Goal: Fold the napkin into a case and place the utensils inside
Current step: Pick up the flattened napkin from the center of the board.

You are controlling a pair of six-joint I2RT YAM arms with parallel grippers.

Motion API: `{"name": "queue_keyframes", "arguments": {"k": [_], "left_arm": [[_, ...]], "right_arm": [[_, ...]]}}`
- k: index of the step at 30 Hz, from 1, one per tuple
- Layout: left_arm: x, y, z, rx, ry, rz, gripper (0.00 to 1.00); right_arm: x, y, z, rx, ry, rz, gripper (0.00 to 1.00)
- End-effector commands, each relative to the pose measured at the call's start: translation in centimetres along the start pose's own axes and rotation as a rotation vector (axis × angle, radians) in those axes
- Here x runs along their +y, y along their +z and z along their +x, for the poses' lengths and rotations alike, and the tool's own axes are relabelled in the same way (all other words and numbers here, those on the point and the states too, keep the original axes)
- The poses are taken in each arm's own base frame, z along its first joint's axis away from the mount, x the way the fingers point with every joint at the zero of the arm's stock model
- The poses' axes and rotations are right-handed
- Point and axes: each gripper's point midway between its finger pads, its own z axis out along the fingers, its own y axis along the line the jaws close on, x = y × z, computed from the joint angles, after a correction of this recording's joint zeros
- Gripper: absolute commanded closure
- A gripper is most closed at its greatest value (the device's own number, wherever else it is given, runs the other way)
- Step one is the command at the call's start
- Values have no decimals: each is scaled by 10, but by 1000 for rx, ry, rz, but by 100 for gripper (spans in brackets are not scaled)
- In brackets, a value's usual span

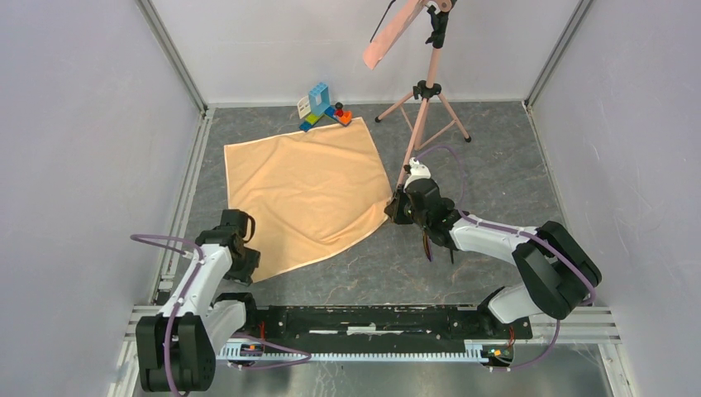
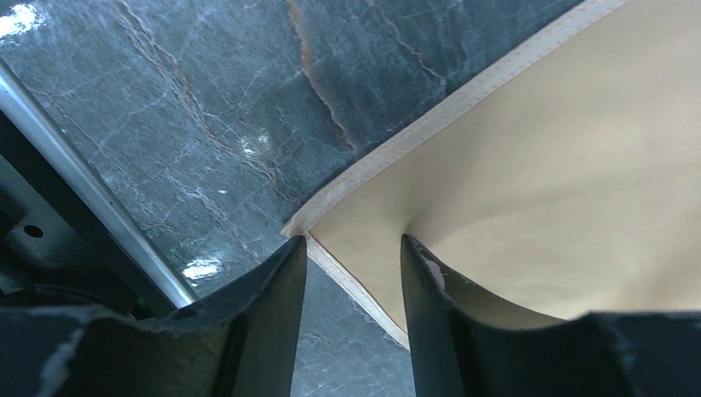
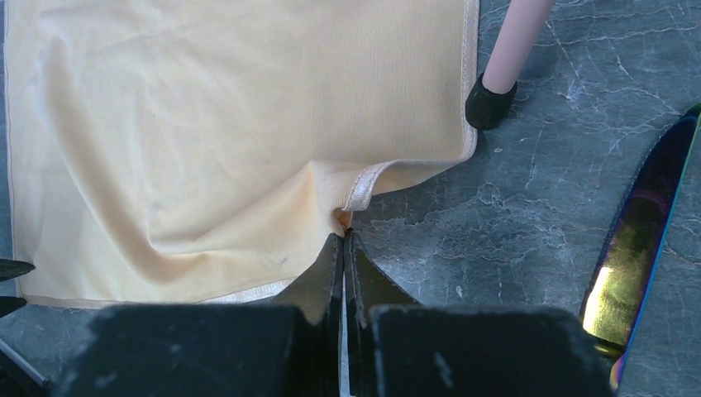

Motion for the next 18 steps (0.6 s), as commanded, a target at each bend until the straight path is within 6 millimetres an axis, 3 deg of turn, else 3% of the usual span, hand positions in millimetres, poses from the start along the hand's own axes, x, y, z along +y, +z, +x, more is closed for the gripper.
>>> {"name": "queue_keyframes", "arguments": {"k": [1, 8, 15, 18], "left_arm": [[-2, 6, -3, -18, -26, -9, 45], [-7, 7, -11, -53, -40, -17, 41], [-18, 29, 14, 54, -73, 34, 56], [-20, 29, 6, 17, -51, 26, 67]], "right_arm": [[8, 2, -14, -43, -2, -36, 100], [8, 2, -17, -50, 2, -36, 100], [9, 0, -20, -58, 4, -37, 100], [8, 0, -20, -56, 4, -36, 100]]}}
